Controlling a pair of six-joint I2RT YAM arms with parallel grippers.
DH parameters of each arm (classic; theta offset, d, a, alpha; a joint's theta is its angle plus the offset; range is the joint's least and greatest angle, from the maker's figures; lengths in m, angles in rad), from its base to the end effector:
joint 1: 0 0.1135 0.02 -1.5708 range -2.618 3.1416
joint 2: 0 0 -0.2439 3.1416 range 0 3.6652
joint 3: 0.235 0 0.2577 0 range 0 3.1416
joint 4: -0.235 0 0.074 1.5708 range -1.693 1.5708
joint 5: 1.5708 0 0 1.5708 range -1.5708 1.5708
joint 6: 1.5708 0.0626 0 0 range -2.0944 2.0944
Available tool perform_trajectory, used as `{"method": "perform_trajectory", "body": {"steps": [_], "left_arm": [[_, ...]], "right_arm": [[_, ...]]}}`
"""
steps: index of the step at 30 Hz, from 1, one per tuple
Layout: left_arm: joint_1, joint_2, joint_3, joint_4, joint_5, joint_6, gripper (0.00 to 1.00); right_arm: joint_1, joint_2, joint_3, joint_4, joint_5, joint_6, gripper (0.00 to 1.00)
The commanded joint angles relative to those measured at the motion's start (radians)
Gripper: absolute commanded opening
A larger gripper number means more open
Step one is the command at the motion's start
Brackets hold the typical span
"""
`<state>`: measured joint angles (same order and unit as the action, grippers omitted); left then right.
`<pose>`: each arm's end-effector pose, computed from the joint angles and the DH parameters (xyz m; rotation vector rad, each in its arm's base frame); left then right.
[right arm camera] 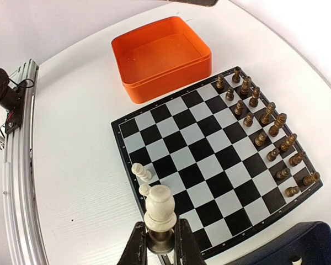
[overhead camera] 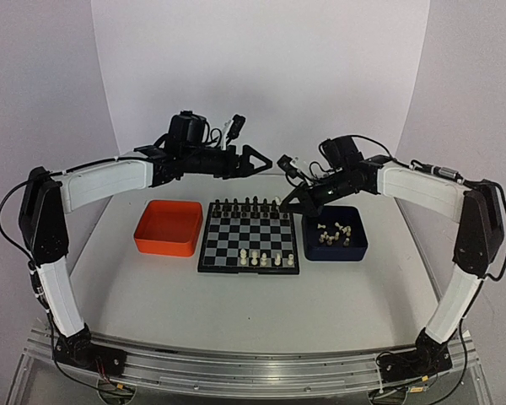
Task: Set up the chess pieces on the board
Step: Place the chess piece on the chessboard.
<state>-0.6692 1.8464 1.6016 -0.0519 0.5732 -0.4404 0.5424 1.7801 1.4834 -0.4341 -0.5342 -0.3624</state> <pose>0.3437 -0.3152 0.3087 0.6559 1.9204 -1.2696 0.3459 0.2457 0.2508 -1.2360 1.9116 0.7065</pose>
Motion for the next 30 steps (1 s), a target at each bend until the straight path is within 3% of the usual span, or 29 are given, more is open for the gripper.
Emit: {"method": "perform_trajectory", "body": {"steps": [1, 5, 14, 22, 30], "left_arm": [[0.0, -0.065, -0.035, -0.002, 0.027, 0.009, 0.88], [-0.009, -0.021, 0.023, -0.085, 0.046, -0.011, 0.78], [-0.043, -0.007, 0.023, -0.106, 0.1, -0.021, 0.73], [-0.064, 0.005, 0.028, -0.126, 0.093, -0.009, 0.61], [-0.072, 0.037, 0.063, -0.138, 0.095, -0.013, 0.42]], "right_arm": [[0.034, -0.101, -0.05, 0.124, 0.062, 0.048, 0.0], [0.06, -0.128, -0.081, 0.141, 0.085, 0.057, 0.0], [0.086, -0.152, -0.108, 0.188, 0.105, 0.091, 0.0], [0.099, -0.139, -0.096, 0.205, 0.128, 0.089, 0.0], [0.104, -0.114, -0.076, 0.213, 0.129, 0.081, 0.0]]}}
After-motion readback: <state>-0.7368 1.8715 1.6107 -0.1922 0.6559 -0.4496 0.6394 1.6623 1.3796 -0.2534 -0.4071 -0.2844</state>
